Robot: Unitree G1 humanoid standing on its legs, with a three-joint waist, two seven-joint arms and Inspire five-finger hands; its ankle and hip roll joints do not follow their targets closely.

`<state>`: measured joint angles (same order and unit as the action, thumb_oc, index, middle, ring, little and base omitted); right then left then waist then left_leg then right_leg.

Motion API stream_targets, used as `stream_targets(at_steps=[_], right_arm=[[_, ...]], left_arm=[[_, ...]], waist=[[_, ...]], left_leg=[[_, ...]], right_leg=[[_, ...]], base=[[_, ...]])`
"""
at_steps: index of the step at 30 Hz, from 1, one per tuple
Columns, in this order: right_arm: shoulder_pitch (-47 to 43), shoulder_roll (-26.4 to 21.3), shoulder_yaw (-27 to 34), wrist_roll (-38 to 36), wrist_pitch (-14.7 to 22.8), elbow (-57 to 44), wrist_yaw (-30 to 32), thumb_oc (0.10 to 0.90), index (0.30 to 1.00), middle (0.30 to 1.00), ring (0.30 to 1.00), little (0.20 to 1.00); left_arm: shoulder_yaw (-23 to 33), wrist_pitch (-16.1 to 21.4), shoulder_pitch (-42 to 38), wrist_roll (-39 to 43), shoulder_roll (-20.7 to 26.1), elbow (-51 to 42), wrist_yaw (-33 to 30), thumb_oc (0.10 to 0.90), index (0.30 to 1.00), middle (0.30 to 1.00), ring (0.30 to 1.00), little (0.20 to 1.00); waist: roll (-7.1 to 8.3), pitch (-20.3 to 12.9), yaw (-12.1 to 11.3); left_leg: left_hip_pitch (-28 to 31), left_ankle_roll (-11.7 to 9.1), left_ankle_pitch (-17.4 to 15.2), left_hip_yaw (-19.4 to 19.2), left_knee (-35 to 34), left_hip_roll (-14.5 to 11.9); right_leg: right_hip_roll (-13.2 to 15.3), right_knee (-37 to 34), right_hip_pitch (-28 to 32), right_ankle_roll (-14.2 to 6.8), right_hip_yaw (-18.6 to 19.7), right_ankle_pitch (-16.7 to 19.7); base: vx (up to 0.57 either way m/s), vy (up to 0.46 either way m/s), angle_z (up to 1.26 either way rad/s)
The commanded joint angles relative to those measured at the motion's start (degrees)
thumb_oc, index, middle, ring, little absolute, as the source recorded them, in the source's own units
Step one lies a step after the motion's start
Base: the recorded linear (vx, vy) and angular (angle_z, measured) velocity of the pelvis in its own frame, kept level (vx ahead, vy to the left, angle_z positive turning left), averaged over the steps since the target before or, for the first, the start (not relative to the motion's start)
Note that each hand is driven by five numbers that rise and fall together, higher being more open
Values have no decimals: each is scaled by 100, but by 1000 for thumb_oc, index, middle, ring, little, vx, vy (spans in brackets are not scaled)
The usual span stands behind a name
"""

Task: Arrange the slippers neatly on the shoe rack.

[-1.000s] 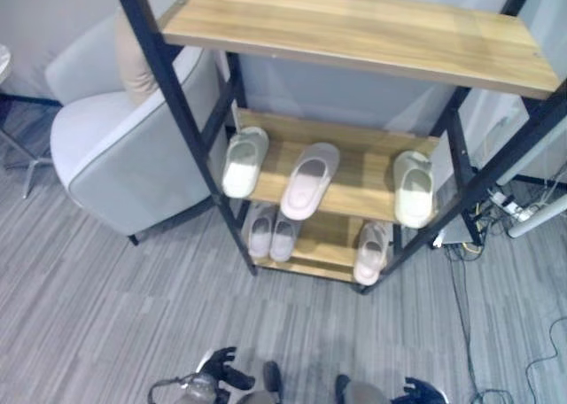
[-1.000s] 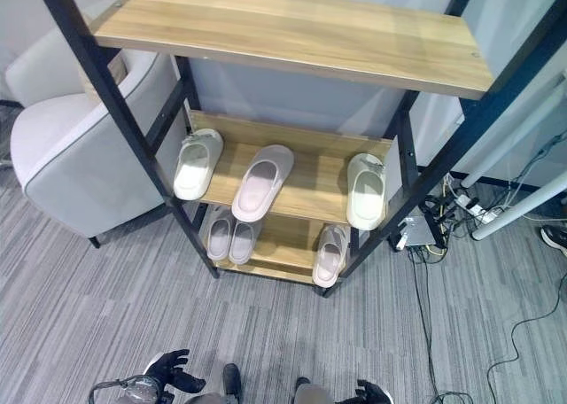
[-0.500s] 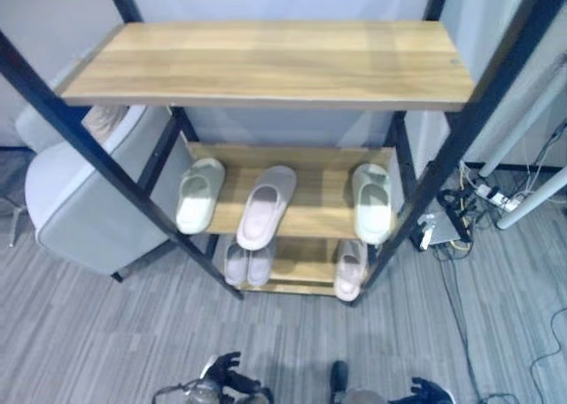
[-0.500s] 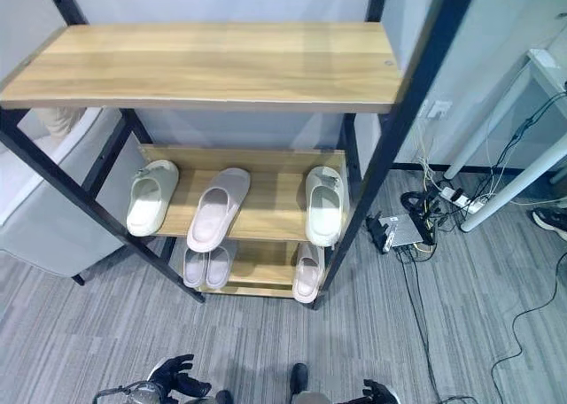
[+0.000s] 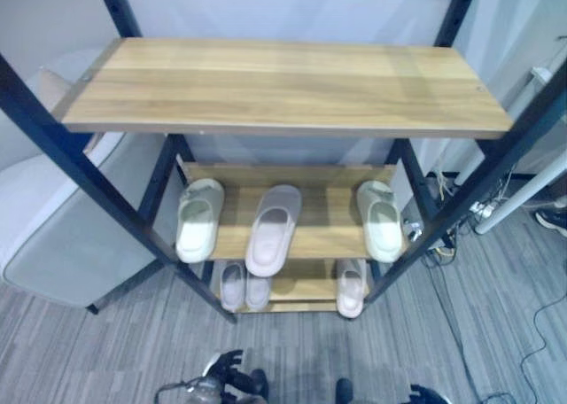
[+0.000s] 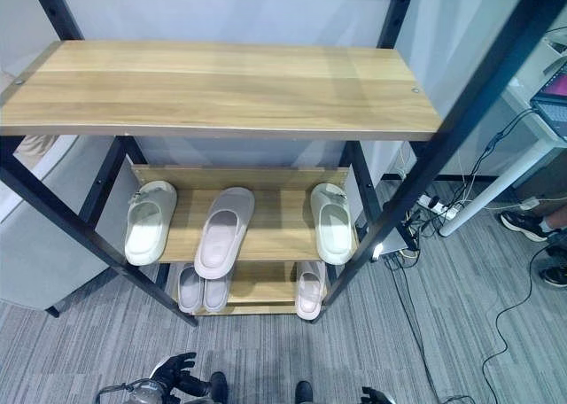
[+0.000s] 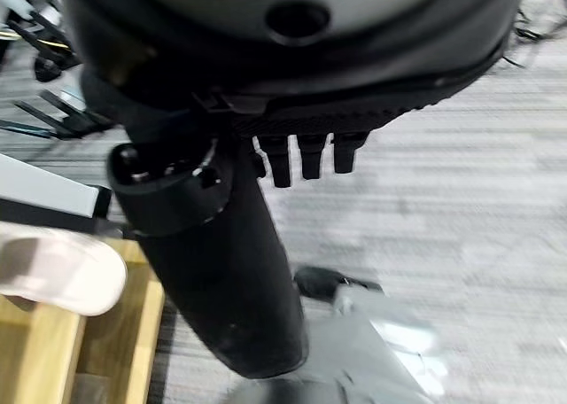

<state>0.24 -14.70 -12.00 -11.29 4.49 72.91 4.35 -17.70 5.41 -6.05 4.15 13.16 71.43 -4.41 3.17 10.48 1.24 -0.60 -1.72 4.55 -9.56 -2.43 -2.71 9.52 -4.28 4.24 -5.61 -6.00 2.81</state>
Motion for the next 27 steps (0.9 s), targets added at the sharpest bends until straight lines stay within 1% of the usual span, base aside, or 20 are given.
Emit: stream_targets(at_steps=[1,3,5,6,7,8,9,10,11,12,13,14,19,23,24,26,27], right_arm=[[-265,-279,-86,126,88,-67,59,800,900,900,900,900],[-331,-267,-92,117,101,-116,54,800,900,900,900,900],[-363,-253,-98,118,127,-180,49,800,900,900,900,900],[-362,-251,-98,119,127,-180,49,800,900,900,900,900],[-379,-260,-91,105,152,-249,57,800,900,900,900,900],[-377,-259,-91,105,151,-250,57,800,900,900,900,900],[-361,-277,-71,90,169,-300,47,800,900,900,900,900],[-332,-286,-47,78,183,-331,61,800,900,900,900,900],[-327,-283,-49,78,182,-333,61,800,900,900,900,900],[-326,-292,-36,55,205,-371,70,800,900,900,900,900],[-292,-322,27,67,220,-426,95,800,900,900,900,900],[-251,-349,62,75,228,-473,94,800,900,900,900,900],[-70,-405,170,156,237,-574,87,800,900,900,900,900],[4,-427,224,192,256,-628,68,800,900,900,900,900],[6,-426,222,192,257,-627,68,800,900,900,900,900],[5,-457,217,196,266,-645,65,800,900,900,900,900],[5,-457,216,196,267,-645,65,800,900,900,900,900]], left_arm=[[-24,184,-101,11,-54,23,-98,800,900,900,900,900],[-76,244,-173,7,32,-169,-145,800,900,900,900,900],[-129,325,-225,35,142,-523,-176,800,900,900,900,900],[-130,321,-220,35,145,-531,-176,800,900,900,900,900],[-179,384,-240,79,250,-935,-191,800,900,900,900,900],[-180,378,-233,80,254,-945,-190,800,900,900,900,900],[-241,448,-225,76,343,-1341,-164,800,900,900,900,900],[-232,484,-169,90,401,-1686,-175,800,900,900,900,900],[-231,472,-155,90,408,-1706,-173,800,900,900,900,900],[-248,524,-104,100,473,-2078,-183,800,900,900,900,900],[-167,561,126,119,625,-2817,-137,800,900,900,900,900],[-112,619,313,173,693,-3211,-65,800,900,900,900,900],[153,677,1067,396,983,-4719,223,800,900,900,900,900],[310,712,1398,444,1107,-5465,373,800,900,900,900,900],[314,704,1409,446,1112,-5479,377,800,900,900,900,900],[364,759,1532,495,1174,-5879,456,800,900,900,900,900],[365,758,1533,495,1175,-5881,457,800,900,900,900,900]], waist=[[-164,25,-212],[-191,39,-206],[-227,47,-213],[-225,47,-214],[-241,50,-211],[-241,51,-208],[-248,63,-204],[-243,62,-209],[-242,63,-200],[-250,58,-218],[-255,48,-293],[-262,18,-328],[-278,-58,-441],[-305,-46,-528],[-304,-46,-520],[-326,-28,-571],[-326,-27,-569]], left_leg=[[-321,-219,-453,359,557,-143],[-244,-142,-457,297,445,-73],[-149,-103,-473,267,339,-27],[-145,-102,-472,267,334,-26],[-49,-82,-485,267,250,15],[-42,-82,-485,271,244,14],[-19,-69,-491,313,243,61],[-23,-74,-478,324,254,77],[-18,-74,-478,333,255,76],[-39,-73,-432,369,220,100],[18,-86,-398,388,98,127],[21,-99,-368,391,48,129],[65,-172,-229,532,-119,116],[71,-224,-172,685,-138,86],[73,-225,-171,692,-138,86],[79,-269,-137,783,-140,74],[80,-269,-137,785,-140,74]], right_leg=[[-159,714,-95,-295,0,-600],[-103,1042,-301,-401,-38,-545],[-74,1261,-474,-448,-134,-492],[-73,1269,-476,-449,-134,-497],[-69,1243,-606,-453,-289,-397],[-71,1241,-599,-453,-293,-398],[-75,1060,-590,-415,-425,-390],[-65,944,-530,-410,-471,-370],[-67,931,-514,-410,-481,-365],[-135,894,-496,-372,-389,-388],[-157,768,-444,-380,-359,-340],[-157,642,-356,-371,-420,-350],[-273,242,-8,-297,-552,-361],[-313,147,132,-244,-705,-406],[-314,144,139,-243,-712,-405],[-352,96,222,-200,-810,-432],[-352,95,224,-200,-811,-431]], base=[[36,164,-29],[10,112,-28],[8,91,-8],[25,51,-6],[18,15,-4],[11,11,-3],[0,0,0],[-22,-9,7],[-32,-9,8],[-26,-25,22],[-35,-46,21],[-24,-61,21],[-16,-57,16],[-27,-48,25],[-30,-47,19],[-28,-41,17],[-33,-41,27]])
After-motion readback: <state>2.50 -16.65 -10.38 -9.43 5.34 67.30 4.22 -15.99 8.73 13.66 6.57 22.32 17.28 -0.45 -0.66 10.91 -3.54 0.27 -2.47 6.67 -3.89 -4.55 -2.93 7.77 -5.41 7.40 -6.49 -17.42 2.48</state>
